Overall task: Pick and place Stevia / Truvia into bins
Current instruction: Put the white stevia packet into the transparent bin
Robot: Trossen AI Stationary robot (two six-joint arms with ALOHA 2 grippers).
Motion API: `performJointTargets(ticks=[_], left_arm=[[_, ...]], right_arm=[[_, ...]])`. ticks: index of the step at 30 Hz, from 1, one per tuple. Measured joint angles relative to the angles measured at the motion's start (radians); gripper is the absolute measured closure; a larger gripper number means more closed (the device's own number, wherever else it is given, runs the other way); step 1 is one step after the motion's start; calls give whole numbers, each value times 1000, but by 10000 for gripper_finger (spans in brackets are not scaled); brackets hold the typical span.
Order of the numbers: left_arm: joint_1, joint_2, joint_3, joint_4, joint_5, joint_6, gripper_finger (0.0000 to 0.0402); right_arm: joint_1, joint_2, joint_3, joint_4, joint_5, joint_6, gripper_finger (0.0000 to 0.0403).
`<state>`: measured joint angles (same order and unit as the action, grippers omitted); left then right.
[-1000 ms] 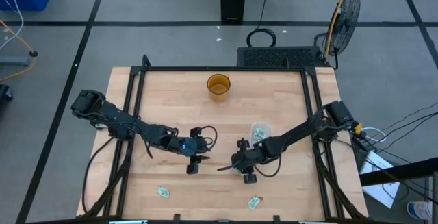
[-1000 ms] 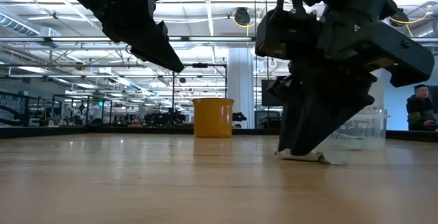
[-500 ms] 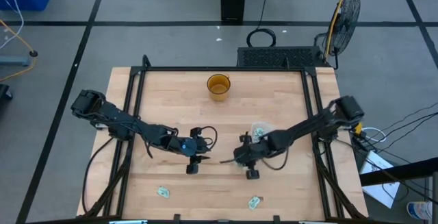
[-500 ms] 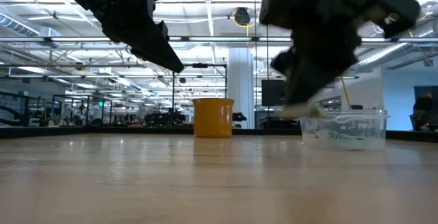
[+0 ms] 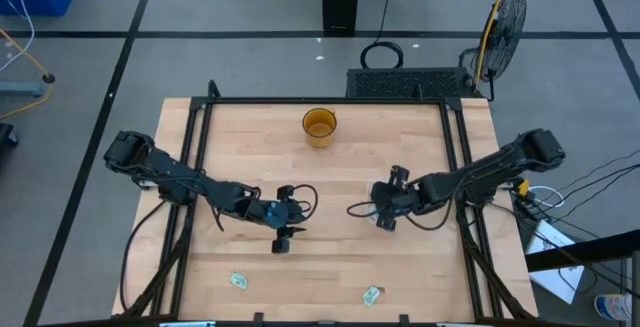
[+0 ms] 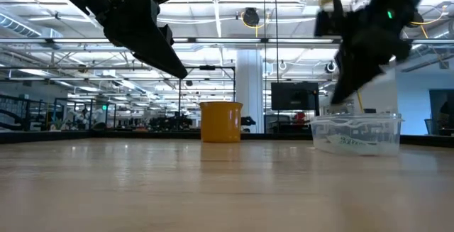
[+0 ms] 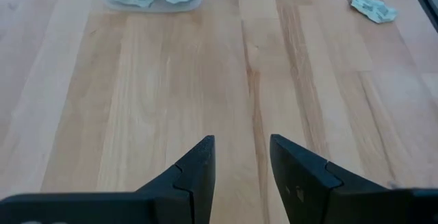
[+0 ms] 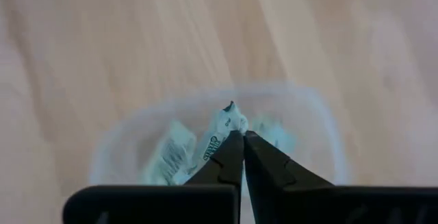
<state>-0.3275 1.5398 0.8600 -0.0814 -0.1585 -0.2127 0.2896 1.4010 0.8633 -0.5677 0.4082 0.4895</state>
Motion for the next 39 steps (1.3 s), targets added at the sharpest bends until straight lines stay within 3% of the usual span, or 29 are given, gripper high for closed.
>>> performJointTargets(ticks=[9,15,18,25,32,35,39], left_arm=[[0,0,0,1,0,12,256],[0,0,0,-10,1,27,256],[-1,-1,0,-58,86,5,256],[-70,-6,0,-259,256,-285,257],[-256,-6,0,-411,325,-584,257],[-343,-6,0,-424,325,-642,257],[-434,-6,0,-430,240,-690,257]], right_arm=[[-62,-1,-137,98,-73,-7,395],[-74,0,-138,172,-99,-80,352],[-74,0,-113,194,-106,-90,328],[-56,-25,-15,290,-125,-173,314],[-39,-36,-14,524,-126,-322,316],[-40,-36,-14,553,-124,-364,316],[-47,-35,-14,573,-124,-398,316]])
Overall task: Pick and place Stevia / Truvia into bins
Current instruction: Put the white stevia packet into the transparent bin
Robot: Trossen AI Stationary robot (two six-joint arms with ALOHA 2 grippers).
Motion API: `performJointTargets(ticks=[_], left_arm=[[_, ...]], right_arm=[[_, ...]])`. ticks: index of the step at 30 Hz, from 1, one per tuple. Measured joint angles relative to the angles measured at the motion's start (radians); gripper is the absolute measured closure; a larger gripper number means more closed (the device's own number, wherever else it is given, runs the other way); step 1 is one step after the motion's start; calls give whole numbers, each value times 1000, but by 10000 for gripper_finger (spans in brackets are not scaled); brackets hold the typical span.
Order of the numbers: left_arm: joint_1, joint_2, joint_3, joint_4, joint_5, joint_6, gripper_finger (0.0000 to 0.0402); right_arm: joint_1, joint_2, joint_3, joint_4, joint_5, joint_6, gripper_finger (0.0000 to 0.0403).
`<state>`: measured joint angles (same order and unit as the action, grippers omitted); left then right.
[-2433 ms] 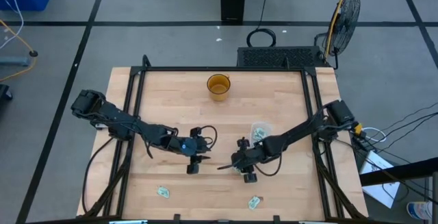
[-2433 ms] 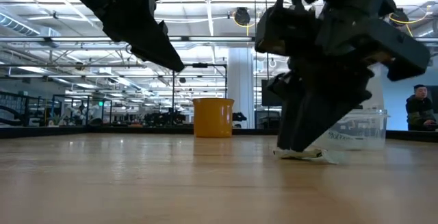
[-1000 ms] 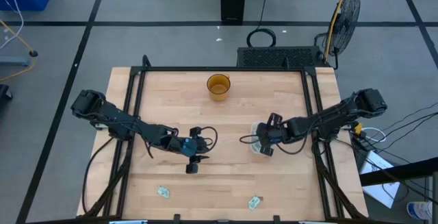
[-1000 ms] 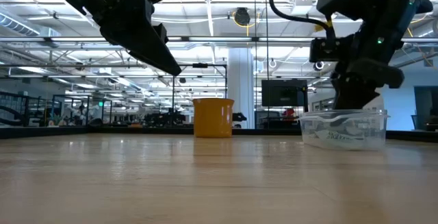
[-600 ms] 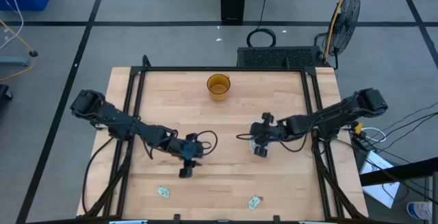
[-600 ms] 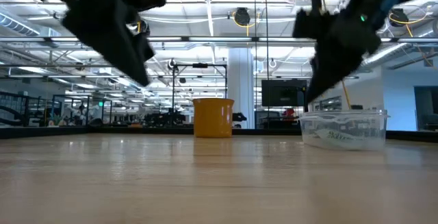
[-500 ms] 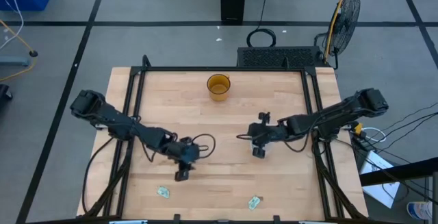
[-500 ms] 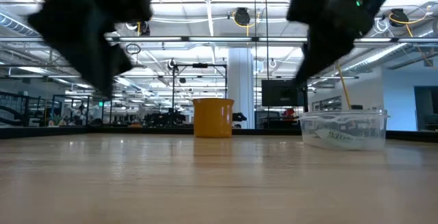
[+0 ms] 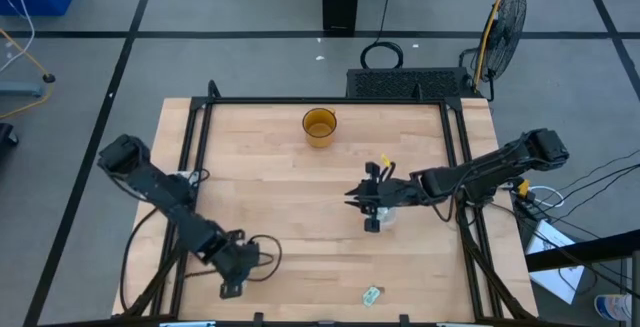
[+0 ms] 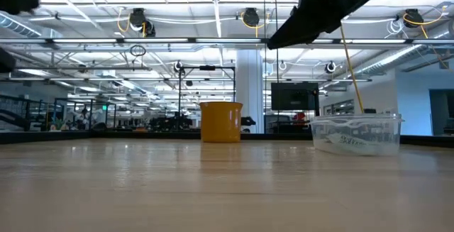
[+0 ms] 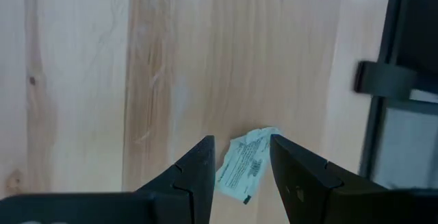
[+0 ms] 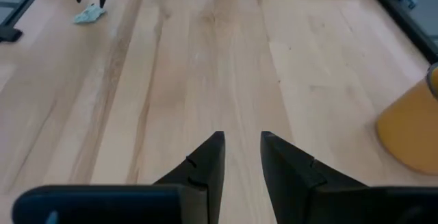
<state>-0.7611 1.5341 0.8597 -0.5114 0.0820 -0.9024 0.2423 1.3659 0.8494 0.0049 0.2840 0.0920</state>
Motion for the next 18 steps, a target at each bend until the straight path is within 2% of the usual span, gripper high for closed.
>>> performJointTargets(ticks=[3,13,18], left_arm=[[-52,3,0,-10,-66,-8,257],[-113,5,-45,1,-82,-95,257],[-115,5,-133,142,-60,-124,257]], right_arm=[[-7,0,0,23,0,-21,316],[-26,0,0,38,0,-77,316],[-27,0,-1,60,0,-78,316]])
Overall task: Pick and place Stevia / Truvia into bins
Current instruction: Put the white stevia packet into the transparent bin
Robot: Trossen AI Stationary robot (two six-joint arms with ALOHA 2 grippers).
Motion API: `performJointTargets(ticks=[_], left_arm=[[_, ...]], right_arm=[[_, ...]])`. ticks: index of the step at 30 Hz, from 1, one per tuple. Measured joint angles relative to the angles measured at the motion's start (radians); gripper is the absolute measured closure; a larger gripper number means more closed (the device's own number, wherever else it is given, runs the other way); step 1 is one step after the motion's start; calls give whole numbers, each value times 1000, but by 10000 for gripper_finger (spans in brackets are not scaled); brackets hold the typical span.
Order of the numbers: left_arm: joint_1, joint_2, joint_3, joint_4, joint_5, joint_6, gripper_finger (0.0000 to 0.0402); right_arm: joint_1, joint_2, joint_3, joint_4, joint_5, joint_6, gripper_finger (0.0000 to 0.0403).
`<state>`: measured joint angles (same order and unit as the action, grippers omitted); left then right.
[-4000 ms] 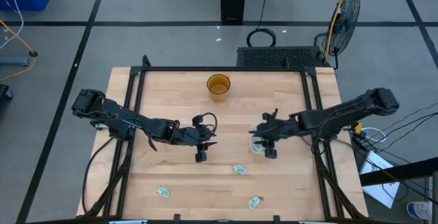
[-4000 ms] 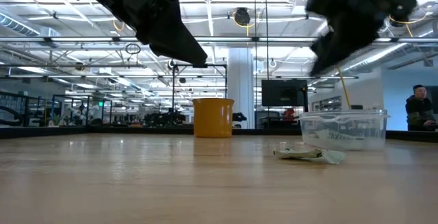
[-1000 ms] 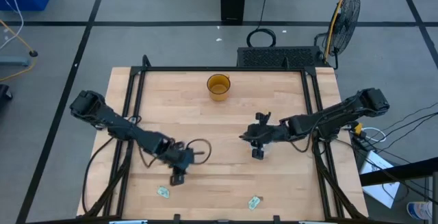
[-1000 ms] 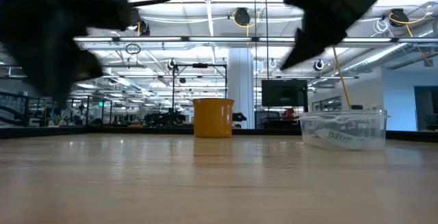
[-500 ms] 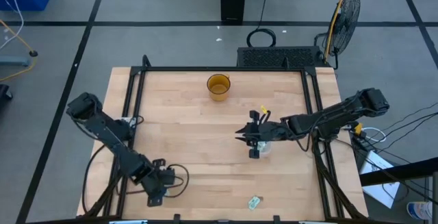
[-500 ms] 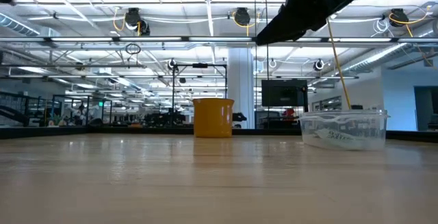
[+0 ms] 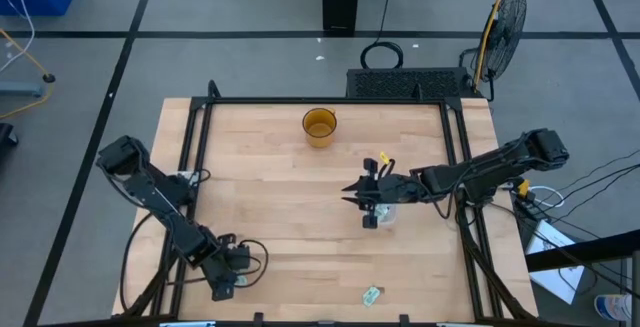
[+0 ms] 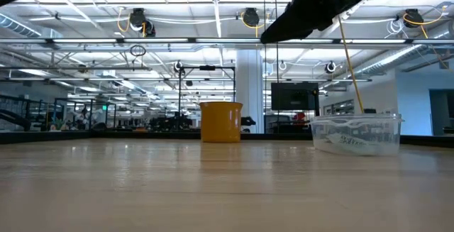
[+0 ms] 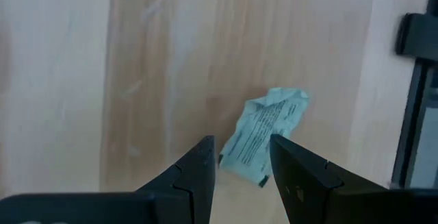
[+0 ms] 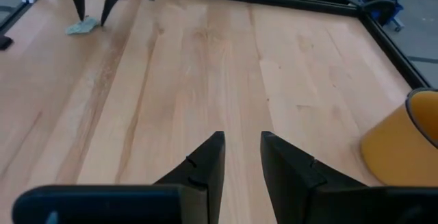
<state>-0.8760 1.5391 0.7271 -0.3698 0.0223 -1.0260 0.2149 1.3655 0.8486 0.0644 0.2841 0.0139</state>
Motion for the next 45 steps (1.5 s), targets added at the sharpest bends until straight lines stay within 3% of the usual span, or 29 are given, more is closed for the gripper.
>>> performJointTargets(ticks=[6,12,14,21,27,31,35,40,45], left_arm=[[-1,-4,-41,13,1,38,277],[19,-4,-52,16,-3,160,381],[36,-3,-41,20,-1,206,391],[156,2,78,31,-236,662,397],[391,1,219,31,-322,931,397],[571,1,292,61,-280,1084,399],[727,12,312,290,-99,1248,398],[836,91,334,525,127,1350,398],[867,289,503,508,138,1371,399]], right_arm=[[0,0,0,32,-1,0,316],[0,0,0,37,-1,0,316],[0,0,0,37,-1,0,316],[3,0,0,29,-2,59,316],[84,-29,-1,-92,1,155,316],[156,-62,-1,-285,42,315,316],[220,-65,-17,-427,53,490,316],[291,-63,-78,-385,-58,634,316],[360,-64,-84,-347,-78,686,316]])
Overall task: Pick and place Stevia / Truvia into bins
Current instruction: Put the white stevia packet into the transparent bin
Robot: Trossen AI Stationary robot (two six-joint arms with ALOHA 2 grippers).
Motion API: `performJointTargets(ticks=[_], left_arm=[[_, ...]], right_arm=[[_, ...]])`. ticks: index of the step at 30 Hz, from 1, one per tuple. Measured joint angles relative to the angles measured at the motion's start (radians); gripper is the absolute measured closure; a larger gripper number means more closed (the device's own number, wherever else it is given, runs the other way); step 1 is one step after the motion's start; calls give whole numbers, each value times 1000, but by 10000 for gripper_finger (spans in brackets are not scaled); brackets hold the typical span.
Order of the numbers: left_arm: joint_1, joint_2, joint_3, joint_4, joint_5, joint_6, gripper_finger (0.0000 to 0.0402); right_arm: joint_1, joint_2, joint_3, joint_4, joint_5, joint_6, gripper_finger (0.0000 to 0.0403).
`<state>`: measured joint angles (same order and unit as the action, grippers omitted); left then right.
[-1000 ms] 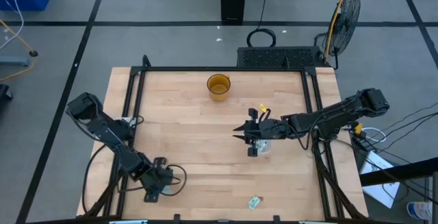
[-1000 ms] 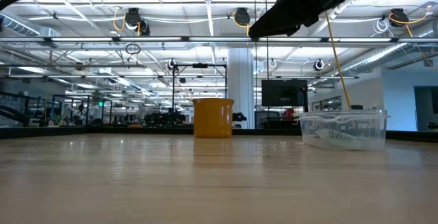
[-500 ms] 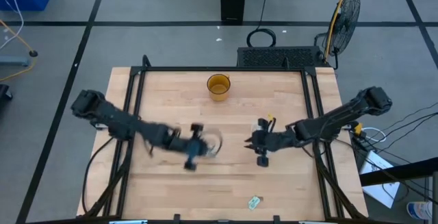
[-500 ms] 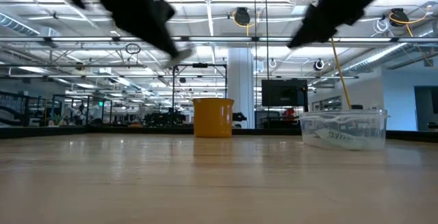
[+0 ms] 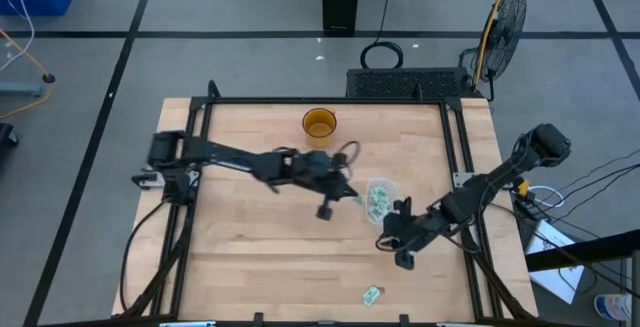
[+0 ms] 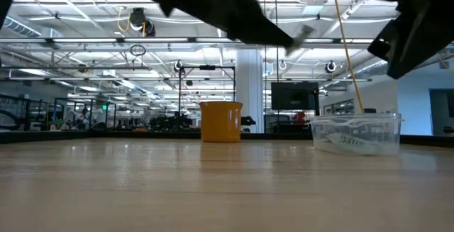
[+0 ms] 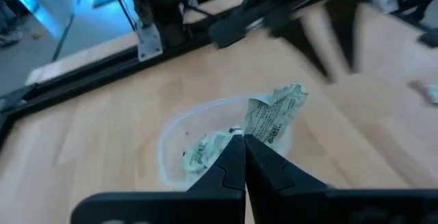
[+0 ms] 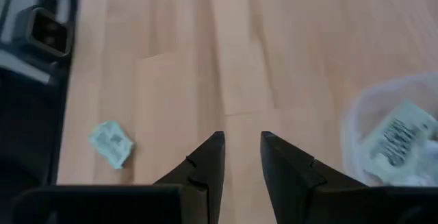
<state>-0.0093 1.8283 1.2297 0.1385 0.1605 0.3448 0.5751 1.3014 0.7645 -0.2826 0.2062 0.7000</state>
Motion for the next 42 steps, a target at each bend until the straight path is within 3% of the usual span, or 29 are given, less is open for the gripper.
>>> performJointTargets(ticks=[6,10,16,19,23,30,37,42], left_arm=[[46,257,320,-167,-5,-72,394],[72,372,456,-261,-6,-138,398],[77,424,482,-283,-6,-108,377],[69,426,482,-290,-12,-107,358],[59,426,482,-294,-70,-103,331],[66,364,479,-332,-135,-132,299],[64,132,481,-522,-135,-168,306],[47,-47,481,-644,-135,-183,309]], right_arm=[[74,0,0,28,52,-57,316],[128,0,0,27,52,-40,316],[180,19,-1,45,79,-84,316],[186,48,-28,167,108,-159,316],[164,114,-53,321,70,-211,316],[144,198,-53,398,14,-212,316],[148,244,-53,558,-2,-219,312],[163,325,-51,668,-41,-217,286]])
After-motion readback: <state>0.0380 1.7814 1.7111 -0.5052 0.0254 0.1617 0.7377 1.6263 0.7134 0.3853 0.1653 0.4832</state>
